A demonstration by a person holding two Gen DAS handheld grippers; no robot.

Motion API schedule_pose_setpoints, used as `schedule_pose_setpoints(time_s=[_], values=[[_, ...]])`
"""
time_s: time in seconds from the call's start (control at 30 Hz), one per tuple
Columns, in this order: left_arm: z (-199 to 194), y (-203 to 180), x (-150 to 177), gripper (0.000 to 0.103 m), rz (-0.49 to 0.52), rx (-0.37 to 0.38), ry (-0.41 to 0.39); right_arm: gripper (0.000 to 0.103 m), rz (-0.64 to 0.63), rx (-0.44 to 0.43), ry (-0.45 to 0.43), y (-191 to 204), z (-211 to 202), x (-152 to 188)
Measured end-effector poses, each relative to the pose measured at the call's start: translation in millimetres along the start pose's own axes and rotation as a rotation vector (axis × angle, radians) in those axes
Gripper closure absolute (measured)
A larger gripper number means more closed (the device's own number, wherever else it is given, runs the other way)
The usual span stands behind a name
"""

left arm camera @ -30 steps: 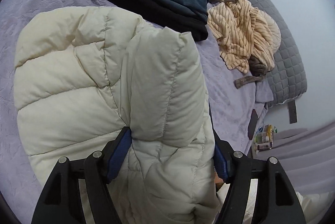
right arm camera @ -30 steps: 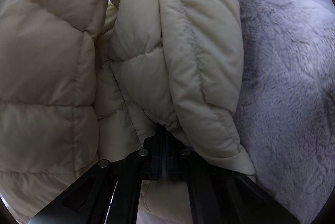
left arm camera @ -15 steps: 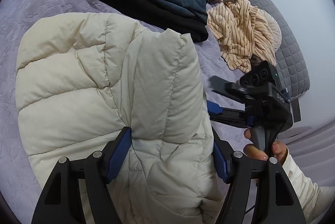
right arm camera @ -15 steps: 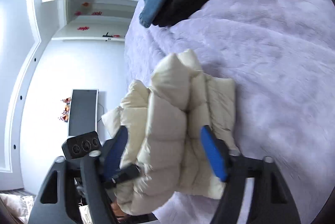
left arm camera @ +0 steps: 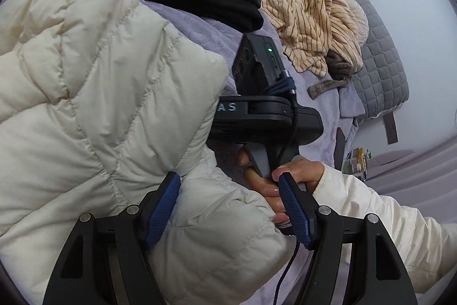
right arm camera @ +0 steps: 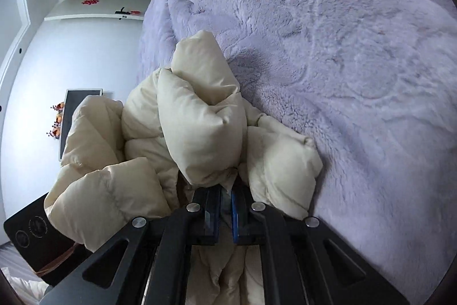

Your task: Fold large clothes

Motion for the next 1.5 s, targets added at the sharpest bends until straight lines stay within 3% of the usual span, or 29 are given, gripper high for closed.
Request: schedule_pose_setpoints(time_s=[0.13,0.3,0.47,0.5,0.57,0.6,0.63,0.8,1.0,1.07,1.13,1.17,1.23,1.37,1.5], values=[[20,-2,-3,0.032,0.042,-0.049,0.018,0.101,-0.009,0.005,0.023,-11,17,-6],[30,-6,-2,0.032,0.071,-0.096,0.028,0.098,0.003,-0.001,0.045,-11,14,-4],[31,-7,-1,0.032,0.079,-0.119,0.032,0.095,-0.016,0.09,0.042,8,-5,0],[31,-8,-1,0.032,0.078,-0.121,0.029,0.089,-0.018,0.098,0.031,12,-12,4],[30,-9,-2,0.032,0.078,-0.125,0.025,0.059,-0.016,0.108,-0.002,15,-32,16],[30,-9,-2,0.032,0.078,-0.126,0.023,0.036,-0.017,0.119,-0.025,18,-41,21],[31,-9,-2,0.032,0.079,-0.126,0.024,0.034,-0.024,0.128,-0.047,21,-51,29],[32,-11,-1,0.032,0.084,-0.137,0.025,0.035,-0.057,0.068,-0.071,34,-74,45],[36,-19,-1,0.032,0.087,-0.151,0.027,0.038,-0.144,0.059,-0.017,64,-65,41],[38,-22,-2,0.032,0.087,-0.154,0.026,0.048,-0.152,0.068,0.001,69,-58,38],[39,-25,-2,0.032,0.087,-0.163,0.025,0.079,-0.139,0.12,0.026,68,-49,33],[40,-25,-2,0.032,0.086,-0.168,0.027,0.085,-0.133,0.153,0.031,65,-46,31],[39,-29,-1,0.032,0.092,-0.182,0.027,0.087,-0.112,0.208,0.021,57,-41,23],[25,-43,3,0.032,0.123,-0.213,0.027,0.087,-0.058,0.231,0.028,37,-28,10],[-18,-40,-1,0.032,0.11,-0.25,-0.046,0.087,-0.039,0.234,0.039,23,-14,1]])
Point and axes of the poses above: each gripper's, at about its wrist camera, not at the fingertips, and z roughly the way its jaws point, y to its left, x to its underside, the point moved 3 cm from there along z, roughly the way its jaws point, and after that the axes turned 14 degrees about y, right-handed, at the moved point
